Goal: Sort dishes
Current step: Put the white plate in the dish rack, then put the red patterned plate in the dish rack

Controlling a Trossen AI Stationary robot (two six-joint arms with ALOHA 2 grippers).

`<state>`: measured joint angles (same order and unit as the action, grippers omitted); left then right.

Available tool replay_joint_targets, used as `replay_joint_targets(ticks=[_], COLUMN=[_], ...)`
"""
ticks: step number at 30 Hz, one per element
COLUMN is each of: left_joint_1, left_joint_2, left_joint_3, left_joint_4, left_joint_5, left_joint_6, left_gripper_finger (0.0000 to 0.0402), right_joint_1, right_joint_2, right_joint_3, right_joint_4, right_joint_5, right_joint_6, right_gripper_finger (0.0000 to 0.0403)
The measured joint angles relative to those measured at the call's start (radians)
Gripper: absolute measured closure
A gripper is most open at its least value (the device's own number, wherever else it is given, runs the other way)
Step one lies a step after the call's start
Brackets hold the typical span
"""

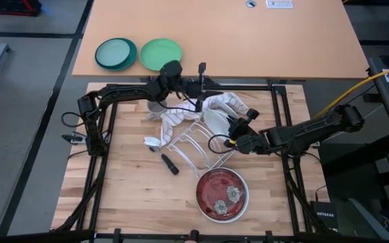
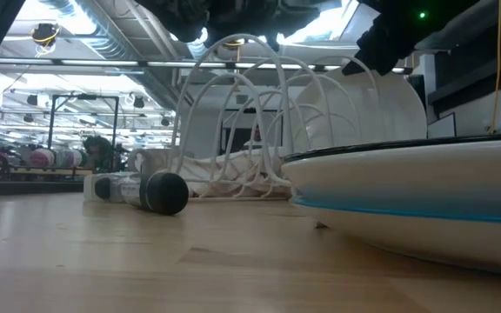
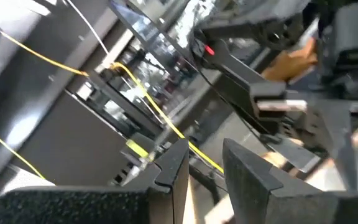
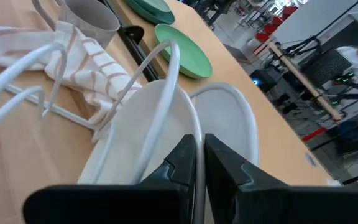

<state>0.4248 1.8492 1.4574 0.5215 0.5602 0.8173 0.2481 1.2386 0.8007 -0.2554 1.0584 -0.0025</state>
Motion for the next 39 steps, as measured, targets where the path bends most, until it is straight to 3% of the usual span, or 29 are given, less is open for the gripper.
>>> replay_joint_targets(ticks=[13,27,39], left_joint_1=[-0.021,-0.050,-0.051], left_joint_2=[0.001,-0.009,-0.080], left_joint_3=[-0.001,-0.001,-0.002], left_joint_4=[-0.182,-0.183,-0.212], left_joint_5=[0.001,0.001,0.001], left_joint_6=[-0.002,-0.014,-0.153], left_gripper_finger=[0.0314,0.0314,0.0314], right_joint_1=[0.000,0.001,0.000], right_joint_2=[0.022,0.007,-0.084], right_joint_3=[0.001,-0.002,-0.002], right_joint_4=[0.004,0.020,0.022], right_joint_5=[0.022,0.010,0.021], right_joint_6=[-0.002,-0.005,-0.032], right_gripper_finger=[0.0368,0.0244,0.0232])
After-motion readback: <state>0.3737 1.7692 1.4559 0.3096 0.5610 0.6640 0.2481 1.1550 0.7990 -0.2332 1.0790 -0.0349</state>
